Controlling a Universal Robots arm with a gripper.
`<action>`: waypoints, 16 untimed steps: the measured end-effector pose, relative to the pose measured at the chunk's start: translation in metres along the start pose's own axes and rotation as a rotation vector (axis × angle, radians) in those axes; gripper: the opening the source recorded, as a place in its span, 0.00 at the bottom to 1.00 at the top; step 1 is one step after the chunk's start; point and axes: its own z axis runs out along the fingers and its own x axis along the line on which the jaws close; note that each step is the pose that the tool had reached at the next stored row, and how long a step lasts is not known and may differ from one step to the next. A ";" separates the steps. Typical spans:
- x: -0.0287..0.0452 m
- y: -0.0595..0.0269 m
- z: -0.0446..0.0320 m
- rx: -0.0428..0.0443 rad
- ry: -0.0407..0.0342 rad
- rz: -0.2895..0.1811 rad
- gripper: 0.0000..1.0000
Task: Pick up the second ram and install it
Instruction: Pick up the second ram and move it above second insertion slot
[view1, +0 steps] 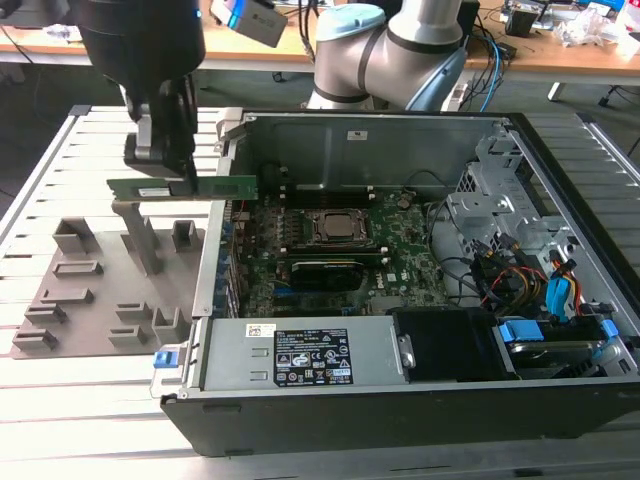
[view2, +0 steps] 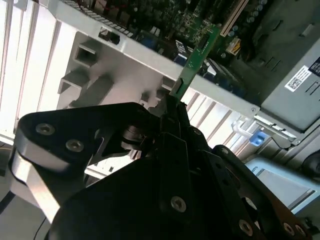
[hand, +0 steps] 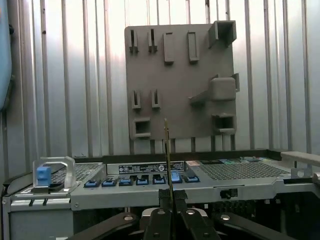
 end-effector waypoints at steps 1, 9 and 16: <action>-0.0002 -0.0059 -0.0001 -0.0003 0.0001 0.000 0.14; -0.0019 -0.0449 -0.0006 -0.0014 0.0002 0.000 0.14; -0.0029 -0.0720 -0.0010 -0.0022 0.0002 0.000 0.14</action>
